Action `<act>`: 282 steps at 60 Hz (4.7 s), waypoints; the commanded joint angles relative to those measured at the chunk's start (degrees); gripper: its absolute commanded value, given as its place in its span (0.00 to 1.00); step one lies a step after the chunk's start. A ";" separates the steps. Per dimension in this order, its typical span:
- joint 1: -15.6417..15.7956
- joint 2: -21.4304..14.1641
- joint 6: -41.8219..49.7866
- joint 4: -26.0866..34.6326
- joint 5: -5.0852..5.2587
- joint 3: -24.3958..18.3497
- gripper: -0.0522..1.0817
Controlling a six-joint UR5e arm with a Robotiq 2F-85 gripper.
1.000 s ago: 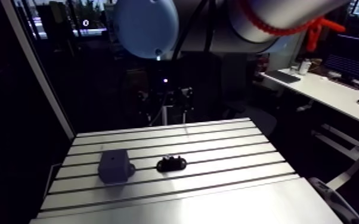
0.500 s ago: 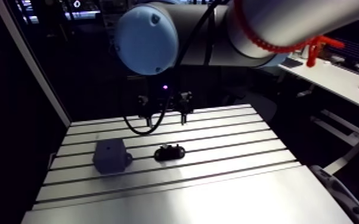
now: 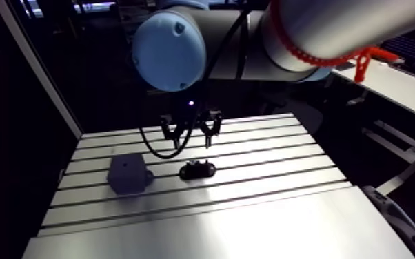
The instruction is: Pick up the M10 bolt and insert it into the hole until fully seated.
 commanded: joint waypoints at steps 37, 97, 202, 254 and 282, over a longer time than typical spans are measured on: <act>0.71 1.29 0.15 -0.20 -0.09 0.84 0.41; 1.15 3.07 0.08 -2.49 -0.19 1.35 0.45; 1.06 3.69 -0.01 -2.49 -0.71 1.72 0.49; 1.06 3.69 -0.10 -2.49 -1.15 1.80 0.54; 1.06 4.04 -0.10 -2.49 -1.15 1.98 0.60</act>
